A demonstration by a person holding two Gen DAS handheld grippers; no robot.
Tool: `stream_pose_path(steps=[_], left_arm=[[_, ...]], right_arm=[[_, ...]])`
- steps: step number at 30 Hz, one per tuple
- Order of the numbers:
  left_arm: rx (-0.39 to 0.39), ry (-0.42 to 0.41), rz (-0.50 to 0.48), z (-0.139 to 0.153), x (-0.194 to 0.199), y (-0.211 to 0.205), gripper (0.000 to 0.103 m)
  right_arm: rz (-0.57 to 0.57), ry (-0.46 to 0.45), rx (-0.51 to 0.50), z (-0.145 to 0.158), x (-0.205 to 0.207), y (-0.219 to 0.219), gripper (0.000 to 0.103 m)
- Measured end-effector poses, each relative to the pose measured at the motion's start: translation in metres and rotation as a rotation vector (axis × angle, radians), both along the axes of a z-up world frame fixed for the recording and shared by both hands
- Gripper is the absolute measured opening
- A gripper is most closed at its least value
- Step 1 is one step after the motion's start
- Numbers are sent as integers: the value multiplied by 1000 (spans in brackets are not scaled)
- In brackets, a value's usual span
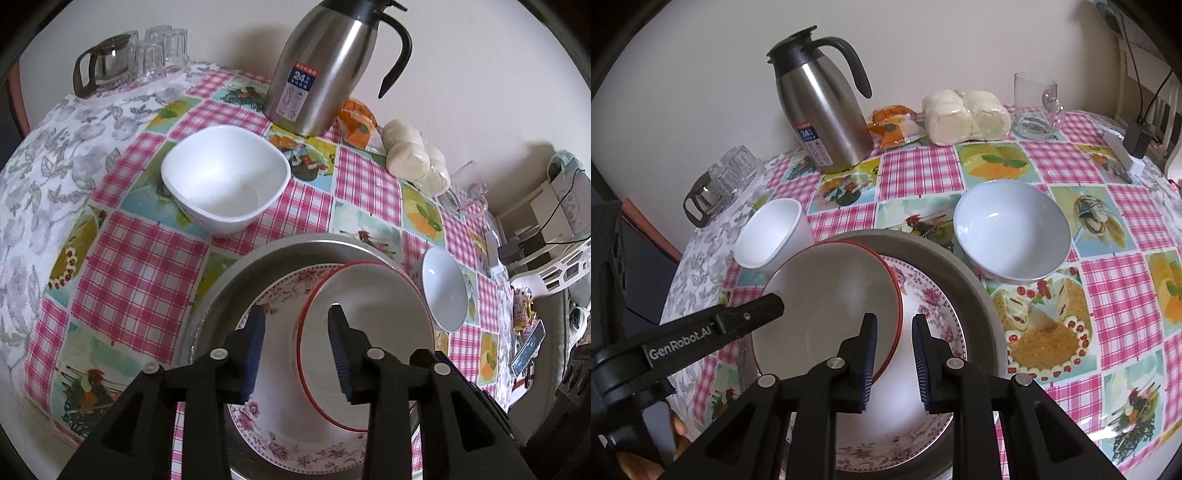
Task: Organize plates and bowls
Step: 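Hold the red-rim bowl resting on the plate with both tools, then open both tools and withdraw them from the red-rim bowl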
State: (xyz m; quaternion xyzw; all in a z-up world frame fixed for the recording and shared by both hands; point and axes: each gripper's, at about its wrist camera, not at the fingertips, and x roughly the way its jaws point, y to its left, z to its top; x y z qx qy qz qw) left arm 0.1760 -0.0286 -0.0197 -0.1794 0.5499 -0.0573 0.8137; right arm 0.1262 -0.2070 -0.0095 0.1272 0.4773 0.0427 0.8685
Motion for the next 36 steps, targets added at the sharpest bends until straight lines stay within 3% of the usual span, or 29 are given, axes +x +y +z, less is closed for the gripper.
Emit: stream_pose_path(steps=[4, 6, 7, 19, 21, 28, 36], left_arm=[[11, -20, 14, 6, -1, 3, 44], [19, -29, 27, 9, -2, 6, 59], [26, -34, 35, 11, -2, 8, 61], [116, -19, 130, 11, -3, 25, 70], [120, -22, 149, 11, -3, 29, 83], [130, -37, 199, 13, -4, 39, 88], [215, -47, 250, 13, -5, 48, 95]], right_arm=[[-4, -14, -7, 4, -1, 1, 35], [-10, -17, -11, 5, -2, 0, 50], [-16, -17, -16, 5, -2, 0, 59], [-35, -19, -52, 4, -2, -2, 78], [-32, -25, -56, 4, -2, -2, 83], [-27, -41, -61, 5, -2, -1, 103], [-20, -63, -83, 7, -3, 1, 103]])
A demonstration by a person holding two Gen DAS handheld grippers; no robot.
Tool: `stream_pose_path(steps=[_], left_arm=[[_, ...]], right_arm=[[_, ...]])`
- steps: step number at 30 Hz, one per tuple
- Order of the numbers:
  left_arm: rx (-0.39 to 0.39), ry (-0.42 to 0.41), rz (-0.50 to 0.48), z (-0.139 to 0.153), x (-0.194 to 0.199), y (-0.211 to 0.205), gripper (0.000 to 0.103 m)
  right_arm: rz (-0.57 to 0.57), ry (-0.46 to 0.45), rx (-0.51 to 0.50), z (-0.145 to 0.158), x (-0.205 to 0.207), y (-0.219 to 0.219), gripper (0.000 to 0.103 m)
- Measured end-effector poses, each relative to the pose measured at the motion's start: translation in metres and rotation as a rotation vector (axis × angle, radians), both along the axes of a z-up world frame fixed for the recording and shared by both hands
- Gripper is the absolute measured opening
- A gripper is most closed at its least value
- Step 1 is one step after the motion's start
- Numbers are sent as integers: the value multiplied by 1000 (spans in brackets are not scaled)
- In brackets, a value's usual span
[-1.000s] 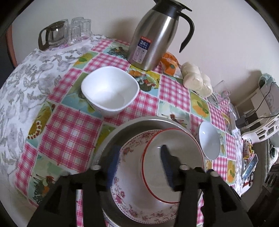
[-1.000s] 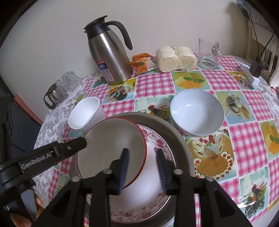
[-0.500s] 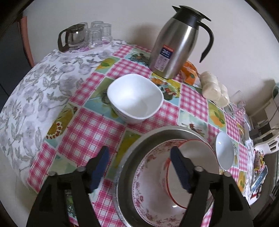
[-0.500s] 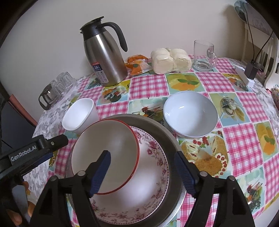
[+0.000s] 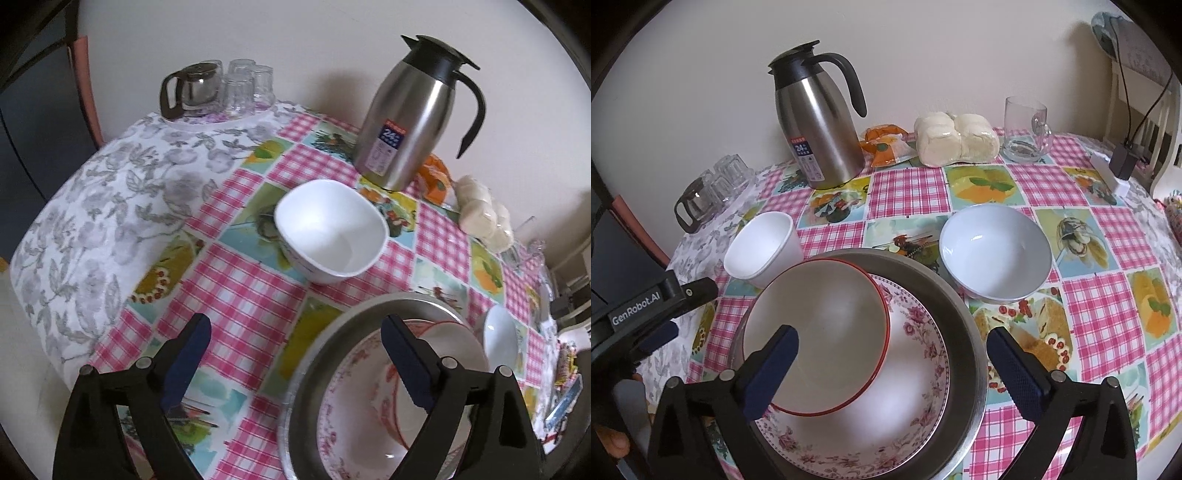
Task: Organize plates and bowls
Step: 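Open both tools and withdraw them from the red-rim bowl, then move both tools toward the white square bowl on the tablecloth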
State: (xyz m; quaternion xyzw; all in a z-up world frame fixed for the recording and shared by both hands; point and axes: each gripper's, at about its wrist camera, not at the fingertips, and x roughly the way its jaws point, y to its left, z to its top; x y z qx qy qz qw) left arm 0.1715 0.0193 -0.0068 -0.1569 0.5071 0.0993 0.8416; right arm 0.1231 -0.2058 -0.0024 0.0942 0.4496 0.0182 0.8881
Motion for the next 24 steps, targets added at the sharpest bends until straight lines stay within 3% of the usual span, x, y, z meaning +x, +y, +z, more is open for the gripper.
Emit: stream_pose_path(steps=[12, 24], left_arm=[[148, -74, 62, 23, -1, 25, 99], [100, -222, 64, 45, -1, 48, 99]], right_arm=[[19, -73, -49, 15, -4, 13, 103], [6, -186, -55, 38, -5, 35, 103]])
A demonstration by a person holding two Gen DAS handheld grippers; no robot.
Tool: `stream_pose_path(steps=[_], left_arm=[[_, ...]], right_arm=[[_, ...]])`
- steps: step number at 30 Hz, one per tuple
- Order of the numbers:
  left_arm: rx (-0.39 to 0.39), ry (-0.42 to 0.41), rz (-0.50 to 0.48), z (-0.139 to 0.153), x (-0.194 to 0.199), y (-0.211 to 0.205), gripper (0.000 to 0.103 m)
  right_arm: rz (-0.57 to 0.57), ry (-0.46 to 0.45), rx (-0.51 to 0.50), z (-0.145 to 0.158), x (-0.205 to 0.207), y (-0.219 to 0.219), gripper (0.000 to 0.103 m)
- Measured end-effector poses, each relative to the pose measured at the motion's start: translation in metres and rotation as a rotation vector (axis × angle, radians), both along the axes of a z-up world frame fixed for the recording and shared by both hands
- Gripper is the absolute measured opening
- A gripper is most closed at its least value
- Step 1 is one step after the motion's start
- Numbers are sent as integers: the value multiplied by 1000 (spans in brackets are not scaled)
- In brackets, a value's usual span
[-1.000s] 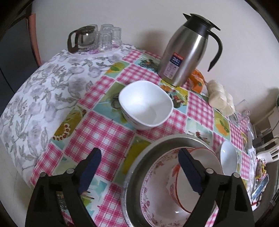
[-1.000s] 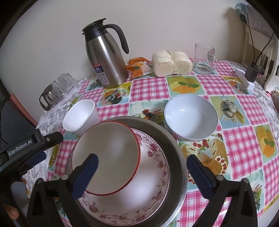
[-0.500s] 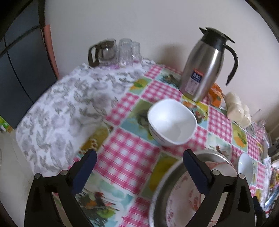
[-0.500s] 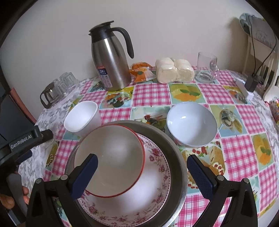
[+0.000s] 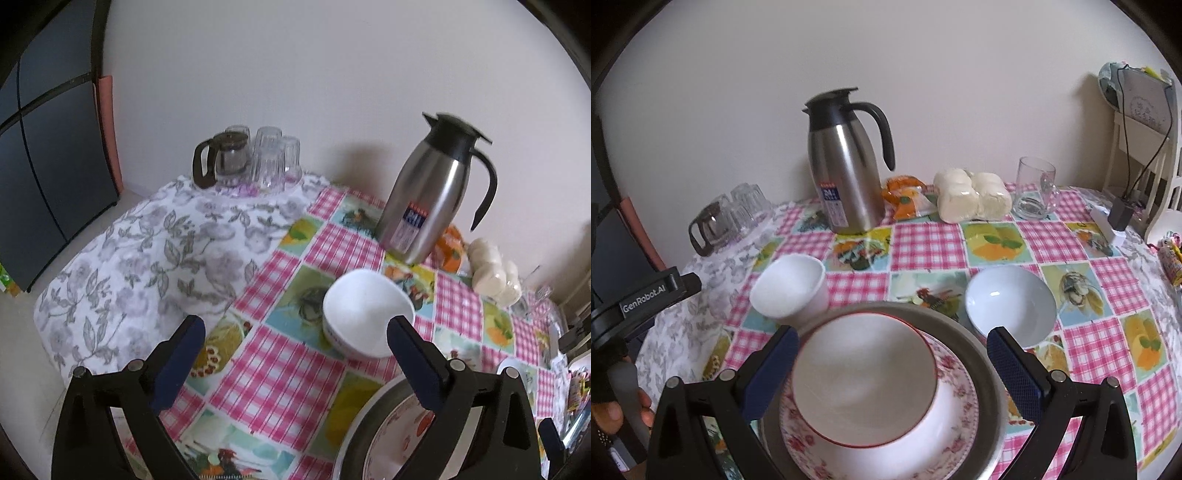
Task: Organize plates and bowls
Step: 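Move both tools toward the white square bowl on the tablecloth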
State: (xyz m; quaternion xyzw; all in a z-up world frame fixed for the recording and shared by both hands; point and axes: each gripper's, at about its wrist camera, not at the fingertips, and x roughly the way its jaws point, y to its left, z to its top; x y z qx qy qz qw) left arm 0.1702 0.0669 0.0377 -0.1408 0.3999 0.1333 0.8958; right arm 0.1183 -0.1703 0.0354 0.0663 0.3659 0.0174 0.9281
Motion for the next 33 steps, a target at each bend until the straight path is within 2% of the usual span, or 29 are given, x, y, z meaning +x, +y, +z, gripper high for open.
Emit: stream_pose_path(steps=[7, 10, 15, 23, 27, 33], left_arm=[[-24, -4, -1, -3, 6, 12, 99], [-41, 2, -12, -8, 10, 16, 99], [-125, -4, -28, -19, 17, 26, 99], [-130, -74, -29, -25, 28, 31, 102], [-169, -33, -46, -32, 38, 33, 102], [-163, 48, -12, -48, 48, 35, 102]], right_arm=[[23, -32, -16, 4, 3, 18, 103], [40, -22, -14, 1, 6, 26, 103], [70, 6, -7, -4, 14, 37, 103], [102, 63, 36, -8, 32, 44, 102], [108, 111, 64, -5, 51, 48, 94], [126, 200, 82, -6, 80, 55, 84]])
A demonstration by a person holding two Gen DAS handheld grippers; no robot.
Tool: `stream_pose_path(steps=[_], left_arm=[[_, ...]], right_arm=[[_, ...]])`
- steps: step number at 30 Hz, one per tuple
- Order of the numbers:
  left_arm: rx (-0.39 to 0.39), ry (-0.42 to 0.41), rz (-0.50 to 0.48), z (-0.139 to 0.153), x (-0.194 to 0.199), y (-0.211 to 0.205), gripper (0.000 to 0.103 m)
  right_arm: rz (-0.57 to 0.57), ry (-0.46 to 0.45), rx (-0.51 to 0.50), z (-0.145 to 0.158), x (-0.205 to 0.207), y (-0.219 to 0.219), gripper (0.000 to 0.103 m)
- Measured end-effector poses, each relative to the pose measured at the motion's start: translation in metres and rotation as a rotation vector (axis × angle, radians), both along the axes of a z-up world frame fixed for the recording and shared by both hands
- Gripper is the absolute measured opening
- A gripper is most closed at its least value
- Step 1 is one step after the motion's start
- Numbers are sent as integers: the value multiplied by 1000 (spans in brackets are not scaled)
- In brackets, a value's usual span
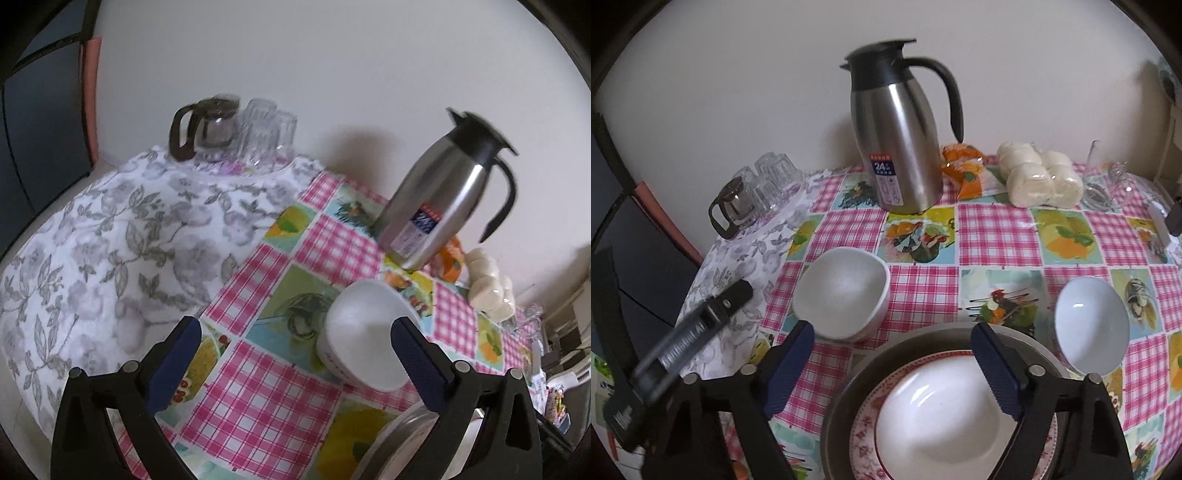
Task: Organize plates and bowls
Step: 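Move both tools toward the white square bowl on the tablecloth, then close both tools on the white square bowl's rim and lift it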
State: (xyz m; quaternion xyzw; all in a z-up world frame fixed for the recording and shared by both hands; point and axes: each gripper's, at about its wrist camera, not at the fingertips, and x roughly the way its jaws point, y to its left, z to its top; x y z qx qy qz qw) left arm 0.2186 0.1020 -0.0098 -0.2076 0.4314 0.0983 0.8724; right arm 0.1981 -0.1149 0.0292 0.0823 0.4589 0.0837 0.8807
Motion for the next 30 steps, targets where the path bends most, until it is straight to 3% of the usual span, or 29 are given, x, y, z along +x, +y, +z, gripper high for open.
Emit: stream_pose_path(steps=[7, 17, 30], left_arm=[[-74, 60, 20, -23, 10, 7, 101], [-191, 122, -48, -52, 29, -3, 70], [-246, 133, -70, -73, 46, -9, 48]], right_arm=[[14, 82, -59, -8, 27, 16, 81], [-9, 186, -93, -28, 54, 30, 66], [-14, 276, -89, -57, 80, 37, 40]])
